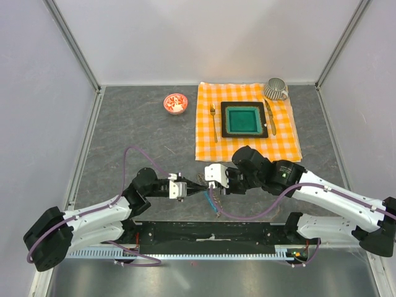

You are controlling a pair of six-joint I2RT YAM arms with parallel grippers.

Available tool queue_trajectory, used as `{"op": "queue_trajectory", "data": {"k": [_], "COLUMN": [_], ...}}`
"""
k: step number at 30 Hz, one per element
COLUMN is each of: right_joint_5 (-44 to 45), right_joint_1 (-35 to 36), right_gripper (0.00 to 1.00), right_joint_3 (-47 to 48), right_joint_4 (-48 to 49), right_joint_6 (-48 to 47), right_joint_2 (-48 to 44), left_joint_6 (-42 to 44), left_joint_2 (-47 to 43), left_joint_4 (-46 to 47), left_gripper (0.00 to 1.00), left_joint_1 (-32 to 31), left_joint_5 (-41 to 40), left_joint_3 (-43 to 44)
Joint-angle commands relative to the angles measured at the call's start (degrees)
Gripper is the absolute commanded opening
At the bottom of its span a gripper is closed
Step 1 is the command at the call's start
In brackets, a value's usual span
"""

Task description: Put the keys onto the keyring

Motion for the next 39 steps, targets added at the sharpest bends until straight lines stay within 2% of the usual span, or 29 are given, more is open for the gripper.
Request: {"op": "queue_trajectory", "data": {"k": [1, 13, 39], "right_joint_5": [-0.7, -2.2, -2.0], "right_joint_1": [0.5, 1.2, 1.5], "right_gripper": [0.00, 0.00, 0.00], "right_joint_3": [-0.8, -2.3, -3.4], "right_joint_4": [4.6, 6.1, 8.2], "right_joint_6": [-0.8, -0.9, -0.9], "right_joint_2": [-1.6, -3.1, -3.8], "left_joint_6": [1.2, -1.9, -2.7], "left_joint_2": [1.2, 4.1, 5.3], "left_joint_4": [8.8, 13.2, 13.4], "left_gripper": [0.02, 0.02, 0.02], "left_joint_1": [-0.1, -0.1, -0.1], "left_joint_5": [1.5, 0.3, 1.4], "left_joint_3": [2.5, 2.8, 3.3]}}
